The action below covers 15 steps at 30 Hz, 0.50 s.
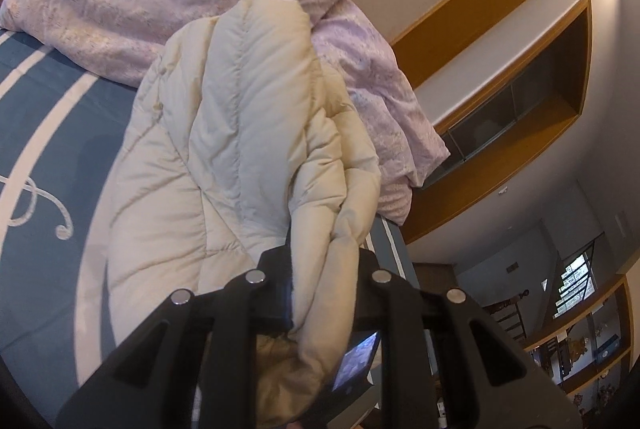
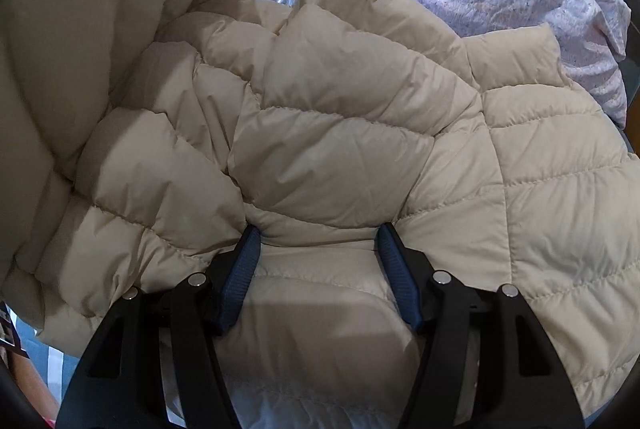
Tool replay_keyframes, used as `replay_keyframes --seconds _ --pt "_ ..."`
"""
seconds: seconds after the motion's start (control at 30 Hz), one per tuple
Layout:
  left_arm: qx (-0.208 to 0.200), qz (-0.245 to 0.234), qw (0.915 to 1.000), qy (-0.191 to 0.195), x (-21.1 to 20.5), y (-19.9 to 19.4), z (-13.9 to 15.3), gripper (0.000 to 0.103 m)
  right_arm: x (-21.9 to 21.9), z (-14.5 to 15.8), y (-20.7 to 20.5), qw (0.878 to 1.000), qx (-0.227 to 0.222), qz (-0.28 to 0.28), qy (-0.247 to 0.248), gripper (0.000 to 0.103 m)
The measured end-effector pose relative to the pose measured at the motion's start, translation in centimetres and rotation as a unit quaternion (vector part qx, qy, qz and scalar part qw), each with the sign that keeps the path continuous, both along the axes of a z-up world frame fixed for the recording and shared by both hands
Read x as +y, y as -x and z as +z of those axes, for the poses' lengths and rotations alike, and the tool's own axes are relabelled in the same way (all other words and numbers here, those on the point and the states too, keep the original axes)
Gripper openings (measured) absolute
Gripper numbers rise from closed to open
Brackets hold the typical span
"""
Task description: Fold large clothes
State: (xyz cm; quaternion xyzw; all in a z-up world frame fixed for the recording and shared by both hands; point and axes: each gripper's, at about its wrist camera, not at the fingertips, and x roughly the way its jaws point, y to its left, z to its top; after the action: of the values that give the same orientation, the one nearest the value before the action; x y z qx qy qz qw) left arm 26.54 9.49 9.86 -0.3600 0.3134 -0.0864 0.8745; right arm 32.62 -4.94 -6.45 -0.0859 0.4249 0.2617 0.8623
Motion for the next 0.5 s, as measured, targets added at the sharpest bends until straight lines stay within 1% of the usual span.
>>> replay_keyframes --seconds 0.33,0.5 --pt "0.006 -0.032 0.9994 0.009 -3.3 -1.2 -0.5 0.018 -0.1 0.1 0.2 1.0 0.004 -0.002 -0.006 0.063" --pt "0.007 -0.034 0.9993 0.015 -4.1 -2.0 -0.8 0.018 -0.6 0.1 -0.1 1.0 0.01 -0.004 -0.016 0.063"
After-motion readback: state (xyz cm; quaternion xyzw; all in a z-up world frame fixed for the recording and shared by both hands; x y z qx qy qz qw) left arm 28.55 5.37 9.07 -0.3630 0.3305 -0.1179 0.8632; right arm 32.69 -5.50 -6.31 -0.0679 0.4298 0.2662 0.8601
